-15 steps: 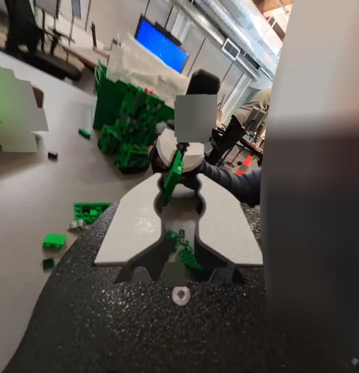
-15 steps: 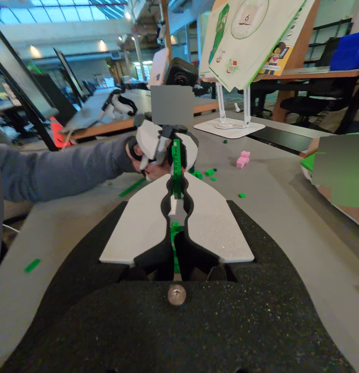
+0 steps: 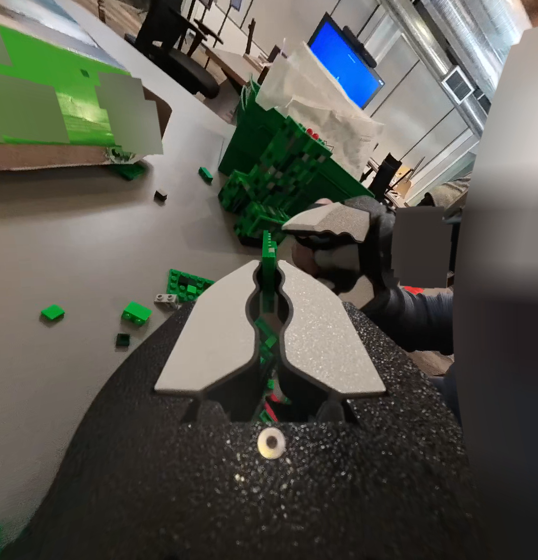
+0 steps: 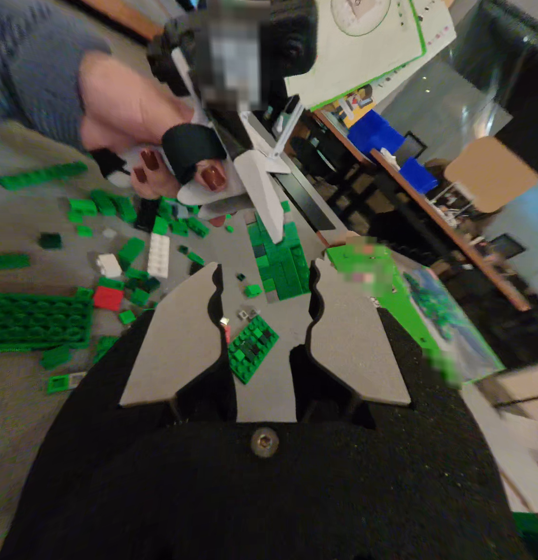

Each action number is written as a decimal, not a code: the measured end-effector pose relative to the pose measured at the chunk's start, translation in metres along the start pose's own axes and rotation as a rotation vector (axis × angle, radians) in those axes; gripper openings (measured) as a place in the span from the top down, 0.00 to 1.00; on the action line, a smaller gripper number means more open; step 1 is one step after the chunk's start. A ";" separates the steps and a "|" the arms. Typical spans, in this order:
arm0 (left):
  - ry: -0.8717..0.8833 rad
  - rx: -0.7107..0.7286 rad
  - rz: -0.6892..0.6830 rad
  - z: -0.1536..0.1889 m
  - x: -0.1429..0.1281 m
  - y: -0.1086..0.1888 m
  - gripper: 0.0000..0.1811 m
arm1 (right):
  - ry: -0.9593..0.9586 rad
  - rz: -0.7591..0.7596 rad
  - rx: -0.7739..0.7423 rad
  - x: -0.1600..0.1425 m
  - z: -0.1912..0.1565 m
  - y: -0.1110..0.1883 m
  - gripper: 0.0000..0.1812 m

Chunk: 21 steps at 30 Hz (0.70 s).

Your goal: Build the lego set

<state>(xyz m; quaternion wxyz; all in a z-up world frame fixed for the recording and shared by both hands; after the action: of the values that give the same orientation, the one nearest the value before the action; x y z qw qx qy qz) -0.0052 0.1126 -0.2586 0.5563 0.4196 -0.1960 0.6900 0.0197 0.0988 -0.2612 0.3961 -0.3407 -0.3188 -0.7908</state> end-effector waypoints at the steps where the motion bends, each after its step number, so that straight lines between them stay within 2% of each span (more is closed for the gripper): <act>1: 0.007 0.009 -0.017 0.000 -0.003 -0.003 0.97 | 0.038 -0.035 -0.028 -0.002 -0.001 -0.003 0.68; 4: 0.004 0.024 -0.064 0.003 -0.010 -0.013 0.97 | 0.105 -0.096 -0.049 -0.008 -0.006 -0.010 0.65; 6: -0.019 0.049 -0.105 0.003 -0.017 -0.017 0.97 | 0.128 -0.115 -0.067 -0.011 -0.006 -0.012 0.73; 7: -0.026 0.066 -0.122 0.002 -0.019 -0.019 0.97 | 0.152 -0.134 -0.090 -0.013 -0.002 -0.011 0.81; 17: 0.113 0.138 -0.028 -0.013 -0.016 -0.023 0.96 | 0.302 -0.261 -0.211 -0.024 0.003 -0.020 0.82; 21: 0.173 0.117 0.005 -0.016 -0.016 -0.023 0.95 | 0.347 -0.290 -0.242 -0.026 0.003 -0.023 0.82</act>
<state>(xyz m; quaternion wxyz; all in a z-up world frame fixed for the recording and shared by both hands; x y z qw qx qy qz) 0.0106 0.1213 -0.2847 0.5440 0.3897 -0.1078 0.7353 0.0129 0.1228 -0.2850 0.2837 -0.1956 -0.1945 -0.9184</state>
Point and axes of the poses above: each gripper's, where its closed fingertips meet, y back along the fingers, x out of its top, z = x × y across the jaws, the point moved 1 cm from there along y, back along the fingers, and after that the axes turned 4 degrees about x, right-handed, at the moved point
